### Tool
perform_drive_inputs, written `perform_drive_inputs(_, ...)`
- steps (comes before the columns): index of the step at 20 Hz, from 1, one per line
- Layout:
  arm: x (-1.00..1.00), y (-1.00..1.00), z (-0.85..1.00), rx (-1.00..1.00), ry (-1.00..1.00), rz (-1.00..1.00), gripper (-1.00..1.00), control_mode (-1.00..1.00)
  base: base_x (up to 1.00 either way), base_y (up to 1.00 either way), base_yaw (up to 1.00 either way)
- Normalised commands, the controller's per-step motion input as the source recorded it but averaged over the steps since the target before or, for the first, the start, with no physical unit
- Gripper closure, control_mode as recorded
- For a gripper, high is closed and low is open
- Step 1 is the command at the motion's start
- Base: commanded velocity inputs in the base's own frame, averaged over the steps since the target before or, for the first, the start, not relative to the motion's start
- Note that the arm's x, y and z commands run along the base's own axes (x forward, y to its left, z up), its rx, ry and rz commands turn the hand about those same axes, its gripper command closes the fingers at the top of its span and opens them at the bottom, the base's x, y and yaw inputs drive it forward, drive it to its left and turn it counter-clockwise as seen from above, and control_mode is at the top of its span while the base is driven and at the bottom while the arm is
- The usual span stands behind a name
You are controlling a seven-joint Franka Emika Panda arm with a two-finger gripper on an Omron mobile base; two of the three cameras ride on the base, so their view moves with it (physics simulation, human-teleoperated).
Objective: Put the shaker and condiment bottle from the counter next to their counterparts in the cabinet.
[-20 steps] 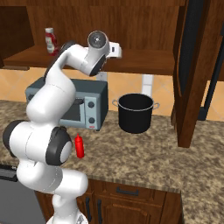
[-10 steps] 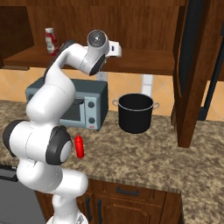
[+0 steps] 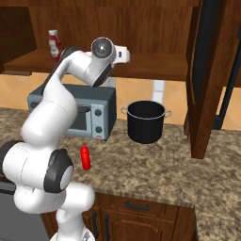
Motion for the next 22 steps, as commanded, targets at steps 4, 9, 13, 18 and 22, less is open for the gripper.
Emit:
perform_drive_inputs(4,-0.41,0.00,-0.24,0.00,-0.06,0.00,-1.00,-1.00,0.00,0.00,0.00)
perform_drive_inputs(9,-0.54,0.00,-0.34,0.03,-0.02,0.00,-1.00,-1.00,0.00,0.00,0.00)
perform_drive_inputs(13,-0.79,0.00,-0.26,0.02,-0.09,0.00,-1.00,-1.00,0.00,0.00,0.00)
perform_drive_inputs(18,-0.86,0.00,-0.27,0.00,-0.12,0.00,-1.00,-1.00,0.00,0.00,0.00)
perform_drive_inputs(22,-0.76,0.00,-0.45,0.00,-0.12,0.03,-1.00,-1.00,0.00,0.00,0.00)
